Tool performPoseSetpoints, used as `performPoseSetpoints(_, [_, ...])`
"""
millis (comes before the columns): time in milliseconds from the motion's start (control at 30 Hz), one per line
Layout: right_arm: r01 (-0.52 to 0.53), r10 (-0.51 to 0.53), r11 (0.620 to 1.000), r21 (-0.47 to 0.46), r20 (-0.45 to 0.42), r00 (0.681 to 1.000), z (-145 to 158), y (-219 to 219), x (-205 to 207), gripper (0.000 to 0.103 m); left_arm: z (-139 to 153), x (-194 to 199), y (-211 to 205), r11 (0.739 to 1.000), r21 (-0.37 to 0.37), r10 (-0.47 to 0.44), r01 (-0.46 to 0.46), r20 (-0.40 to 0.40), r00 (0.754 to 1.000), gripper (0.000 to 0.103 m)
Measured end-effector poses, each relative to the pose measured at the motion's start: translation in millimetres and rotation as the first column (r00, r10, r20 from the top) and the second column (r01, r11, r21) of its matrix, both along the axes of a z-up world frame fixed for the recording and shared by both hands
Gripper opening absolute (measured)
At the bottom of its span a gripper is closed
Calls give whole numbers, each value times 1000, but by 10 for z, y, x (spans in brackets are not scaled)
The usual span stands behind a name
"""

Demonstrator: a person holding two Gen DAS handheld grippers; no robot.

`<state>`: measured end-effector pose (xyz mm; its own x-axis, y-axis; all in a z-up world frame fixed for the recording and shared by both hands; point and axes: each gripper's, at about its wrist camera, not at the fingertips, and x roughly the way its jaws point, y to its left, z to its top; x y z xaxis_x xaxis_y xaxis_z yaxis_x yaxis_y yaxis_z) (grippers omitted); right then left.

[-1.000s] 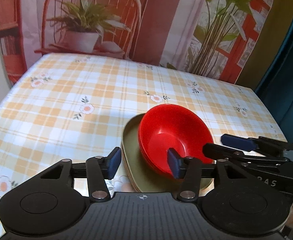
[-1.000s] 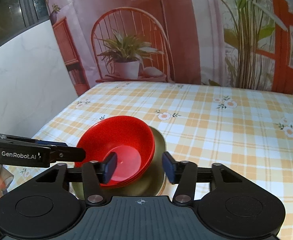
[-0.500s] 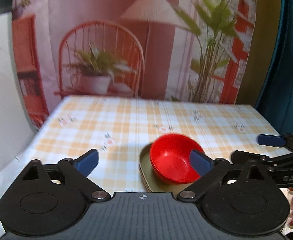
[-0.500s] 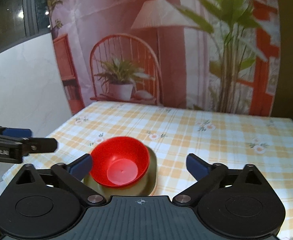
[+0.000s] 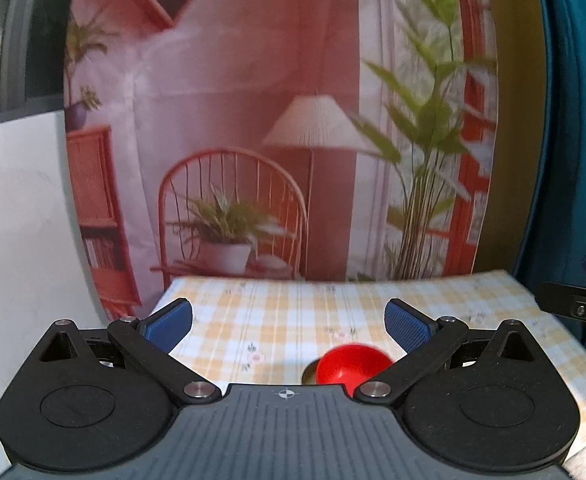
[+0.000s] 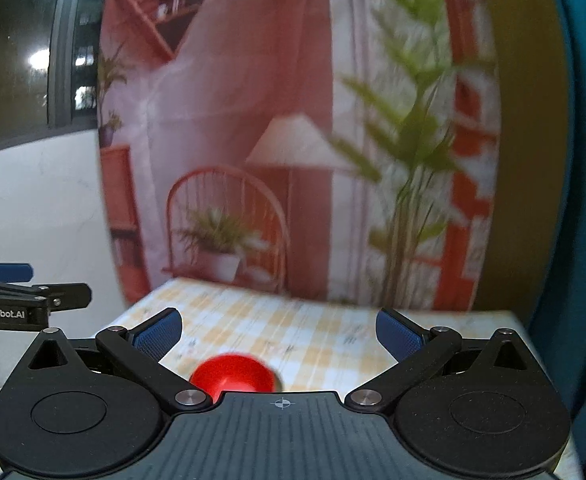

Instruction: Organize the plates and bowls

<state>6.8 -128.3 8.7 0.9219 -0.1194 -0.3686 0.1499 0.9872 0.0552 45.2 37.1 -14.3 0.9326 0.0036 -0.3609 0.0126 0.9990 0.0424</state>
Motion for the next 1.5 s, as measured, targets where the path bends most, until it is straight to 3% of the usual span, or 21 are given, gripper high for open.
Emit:
performPoseSetpoints(167, [0,0,1000,5,38,999,171,35,-205,103,186,-190,-60,1000,10,-17,16,29,999,103])
performPoseSetpoints(333, [31,-31,999,7,37,999,178,67,-345,103,261,-371,-127,999,52,4,-6,49,999,103])
performPoseSetpoints(467, [34,-34,999,1,36,999,169,104,-422,103,295,-495,-127,999,35,-6,3,71,997,103])
performPoseSetpoints(600, [41,-41,999,-14,46,998,163,132,-473,103,283,-526,-134,1000,17,-17,16,69,997,103])
performPoseSetpoints(933, [46,-46,999,0,31,998,100,143,-476,103,235,-568,-174,998,54,11,-16,90,996,103])
performPoseSetpoints(1500, [79,-79,997,-11,32,996,72,130,-474,103,209,-631,-150,997,73,-23,17,83,996,103])
